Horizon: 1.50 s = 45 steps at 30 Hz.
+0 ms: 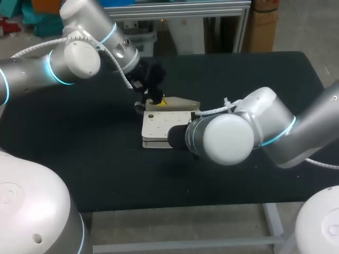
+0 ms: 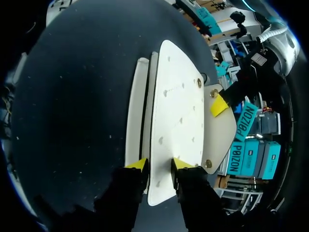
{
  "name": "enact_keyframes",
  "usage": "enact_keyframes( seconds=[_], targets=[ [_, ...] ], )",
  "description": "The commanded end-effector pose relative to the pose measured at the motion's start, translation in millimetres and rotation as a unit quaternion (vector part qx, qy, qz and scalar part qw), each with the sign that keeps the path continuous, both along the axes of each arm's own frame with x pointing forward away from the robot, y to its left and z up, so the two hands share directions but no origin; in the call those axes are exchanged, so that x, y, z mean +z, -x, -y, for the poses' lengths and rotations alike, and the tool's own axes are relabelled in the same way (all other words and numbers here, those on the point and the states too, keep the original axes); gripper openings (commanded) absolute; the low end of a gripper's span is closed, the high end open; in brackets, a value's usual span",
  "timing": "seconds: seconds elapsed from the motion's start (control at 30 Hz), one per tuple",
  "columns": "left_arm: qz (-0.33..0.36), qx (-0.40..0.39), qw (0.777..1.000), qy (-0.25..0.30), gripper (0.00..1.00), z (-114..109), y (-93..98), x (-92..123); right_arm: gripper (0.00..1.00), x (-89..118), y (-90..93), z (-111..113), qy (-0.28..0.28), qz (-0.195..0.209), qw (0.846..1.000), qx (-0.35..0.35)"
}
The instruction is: Pick up the bag, open it, inspect its contents, close it, and place it on the opposite side
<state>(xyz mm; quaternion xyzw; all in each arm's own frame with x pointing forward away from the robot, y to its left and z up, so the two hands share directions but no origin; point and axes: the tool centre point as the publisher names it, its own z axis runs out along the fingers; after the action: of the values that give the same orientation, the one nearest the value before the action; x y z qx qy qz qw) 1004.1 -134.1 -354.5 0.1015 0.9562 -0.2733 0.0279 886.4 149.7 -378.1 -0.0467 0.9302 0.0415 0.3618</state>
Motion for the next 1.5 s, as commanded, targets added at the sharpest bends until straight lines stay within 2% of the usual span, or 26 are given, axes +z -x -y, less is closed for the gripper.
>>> enact_keyframes(
  seconds=[0.03, 0.1, 0.5, 0.8, 1.2, 1.27, 1.3, 1.33, 1.37, 1.4, 1.5],
  targets=[
    [-0.002, -0.002, 1.000, -0.003, 0.00, 3.6, -2.0, -6.6, 0.15, -8.3, -1.6, -0.8, -0.018, 0.136, 0.991, -0.004],
    [-0.002, -0.004, 1.000, -0.005, 0.00, 3.8, -2.2, -6.8, 0.00, -9.0, -2.2, -1.2, -0.018, 0.137, 0.990, -0.002],
    [0.013, -0.015, 1.000, 0.003, 0.00, 3.4, 5.0, -7.3, 0.00, -10.9, 0.1, -1.2, -0.019, 0.143, 0.990, 0.001],
    [0.047, -0.029, 0.998, 0.001, 0.00, 6.2, 28.9, -11.6, 0.00, -13.9, 1.7, -0.7, -0.019, 0.136, 0.990, -0.007],
    [0.056, -0.036, 0.998, 0.002, 0.00, 15.6, 52.4, -18.1, 0.00, -14.6, 1.3, -1.5, -0.018, 0.131, 0.991, -0.012],
    [0.060, -0.032, 0.998, 0.008, 0.16, 13.0, 54.8, -15.3, 0.00, -14.5, 1.1, -1.9, -0.018, 0.131, 0.991, -0.011],
    [0.062, -0.029, 0.998, 0.012, 0.37, 11.5, 56.1, -13.6, 0.00, -14.4, 1.1, -2.0, -0.017, 0.131, 0.991, -0.011],
    [0.064, -0.027, 0.998, 0.014, 0.54, 10.5, 56.6, -12.3, 0.00, -14.4, 1.1, -2.0, -0.017, 0.131, 0.991, -0.011],
    [0.070, -0.022, 0.997, 0.018, 0.96, 8.2, 57.6, -9.0, 0.00, -14.3, 1.1, -2.3, -0.017, 0.130, 0.991, -0.010],
    [0.074, -0.019, 0.997, 0.022, 1.00, 6.7, 58.0, -6.1, 0.00, -14.3, 1.1, -2.5, -0.017, 0.130, 0.991, -0.010],
    [0.090, -0.009, 0.995, 0.035, 1.00, 2.2, 58.5, 5.3, 0.00, -13.5, 1.4, -3.4, -0.017, 0.131, 0.991, -0.009]
  ],
)
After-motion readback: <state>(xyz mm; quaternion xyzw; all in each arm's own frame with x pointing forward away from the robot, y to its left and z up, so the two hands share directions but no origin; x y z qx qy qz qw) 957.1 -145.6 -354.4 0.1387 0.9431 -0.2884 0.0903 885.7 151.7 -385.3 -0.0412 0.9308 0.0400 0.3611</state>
